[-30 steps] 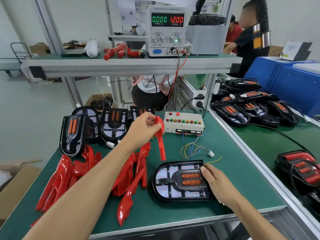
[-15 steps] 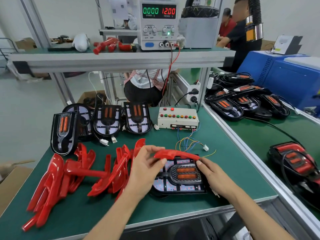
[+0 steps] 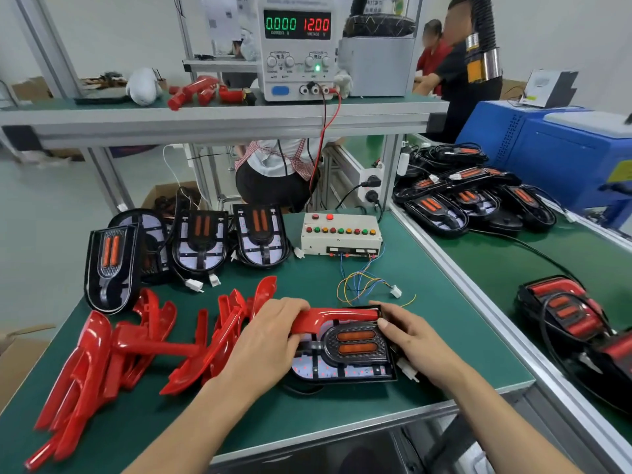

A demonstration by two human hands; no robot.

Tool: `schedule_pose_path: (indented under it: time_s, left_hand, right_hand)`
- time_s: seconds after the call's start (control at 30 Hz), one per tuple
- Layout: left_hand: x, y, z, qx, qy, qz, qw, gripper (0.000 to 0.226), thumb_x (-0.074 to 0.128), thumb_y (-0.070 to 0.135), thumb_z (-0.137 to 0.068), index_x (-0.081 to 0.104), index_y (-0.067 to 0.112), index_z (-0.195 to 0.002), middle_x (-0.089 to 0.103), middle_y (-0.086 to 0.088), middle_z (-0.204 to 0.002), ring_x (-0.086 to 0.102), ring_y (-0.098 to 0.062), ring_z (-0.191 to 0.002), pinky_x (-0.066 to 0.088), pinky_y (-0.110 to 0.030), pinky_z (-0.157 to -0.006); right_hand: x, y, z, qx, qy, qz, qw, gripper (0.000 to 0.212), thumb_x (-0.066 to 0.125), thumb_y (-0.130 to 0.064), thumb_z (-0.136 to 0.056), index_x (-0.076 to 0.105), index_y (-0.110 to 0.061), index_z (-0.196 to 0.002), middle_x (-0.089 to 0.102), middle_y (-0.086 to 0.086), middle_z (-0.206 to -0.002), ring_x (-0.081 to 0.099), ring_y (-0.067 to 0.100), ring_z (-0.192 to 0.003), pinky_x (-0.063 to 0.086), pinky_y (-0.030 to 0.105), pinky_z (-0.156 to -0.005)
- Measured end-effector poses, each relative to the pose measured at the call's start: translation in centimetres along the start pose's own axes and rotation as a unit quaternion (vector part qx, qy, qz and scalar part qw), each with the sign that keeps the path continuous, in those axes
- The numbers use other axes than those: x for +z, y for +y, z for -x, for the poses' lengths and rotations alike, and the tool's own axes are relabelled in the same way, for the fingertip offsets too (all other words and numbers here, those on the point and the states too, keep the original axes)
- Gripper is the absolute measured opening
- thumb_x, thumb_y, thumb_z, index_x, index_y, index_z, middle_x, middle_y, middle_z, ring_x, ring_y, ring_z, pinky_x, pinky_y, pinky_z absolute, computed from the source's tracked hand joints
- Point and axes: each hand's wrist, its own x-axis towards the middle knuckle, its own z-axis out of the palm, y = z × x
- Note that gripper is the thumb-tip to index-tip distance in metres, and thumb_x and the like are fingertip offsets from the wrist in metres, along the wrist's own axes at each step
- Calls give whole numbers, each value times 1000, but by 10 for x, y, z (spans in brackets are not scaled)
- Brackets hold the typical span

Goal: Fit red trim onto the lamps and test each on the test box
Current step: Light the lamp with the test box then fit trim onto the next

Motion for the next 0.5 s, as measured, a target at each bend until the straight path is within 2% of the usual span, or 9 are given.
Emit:
schedule_pose_path:
  time_s: [0.03, 0.1, 0.17, 0.23, 0.3, 0.33, 0.4, 0.5]
  left_hand:
    - [-1, -1, 0, -9, -2, -6, 1000, 47, 73, 3, -81, 61, 21, -123, 61, 10, -117, 51, -10, -112, 29, -9, -97]
    - [-2, 0, 0, -19, -13, -21, 1000, 47, 71, 2, -82, 63, 17, -126, 61, 7, -121, 53, -13, -116, 30, -12, -101]
    - [-5, 2, -3, -25, -31, -31, 999, 46, 71, 4, -84, 64, 16, -128, 61, 6, -121, 54, -15, -117, 36, -19, -104]
    - [-9, 4, -7, -28, -47, -43, 998, 47, 72, 7, -84, 64, 16, -129, 61, 5, -121, 54, -15, -118, 39, -24, -104]
    - [-14, 5, -12, -25, -69, -67, 995, 44, 73, 14, -85, 65, 19, -128, 63, 7, -120, 54, -16, -116, 41, -27, -102]
    - [-16, 5, -14, -23, -77, -81, 994, 43, 74, 20, -85, 66, 20, -127, 65, 8, -118, 54, -17, -115, 41, -29, -101]
    - [-20, 6, -16, -33, -86, -86, 992, 40, 74, 25, -86, 66, 23, -125, 65, 10, -116, 54, -17, -113, 42, -30, -98]
    - [-19, 10, -19, -47, -100, -56, 992, 43, 72, 17, -86, 64, 22, -128, 62, 9, -119, 57, -14, -114, 43, -27, -98]
  right_hand:
    - [1, -1, 1, -1, 2, 2, 1000, 28, 58, -34, -102, 64, -38, -129, 73, -2, -124, 73, 14, -99, 58, 23, -78]
    - [2, -2, 1, 3, 5, -1, 1000, 30, 58, -48, -99, 65, -42, -127, 73, 0, -123, 71, 21, -105, 56, 45, -90]
    - [4, -2, -1, 9, 11, -8, 1000, 27, 52, -50, -102, 67, -42, -124, 75, 0, -120, 71, 22, -107, 52, 52, -98]
    - [7, -1, -2, 10, 25, -15, 1000, 26, 49, -45, -105, 69, -38, -120, 76, -2, -114, 72, 27, -109, 55, 47, -97]
    - [10, -2, -2, 8, 39, -20, 999, 23, 50, -39, -106, 71, -38, -114, 77, -3, -111, 73, 23, -108, 58, 29, -88]
    - [11, -3, -2, 8, 44, -23, 999, 22, 50, -37, -107, 72, -38, -112, 77, -3, -110, 73, 21, -107, 57, 24, -86]
    - [13, -4, -2, 14, 49, -29, 998, 23, 50, -34, -107, 73, -38, -109, 78, -2, -110, 74, 19, -104, 58, 27, -88]
    - [13, -6, -1, 22, 49, -45, 998, 24, 50, -33, -107, 73, -36, -108, 78, 2, -109, 75, 20, -102, 58, 28, -86]
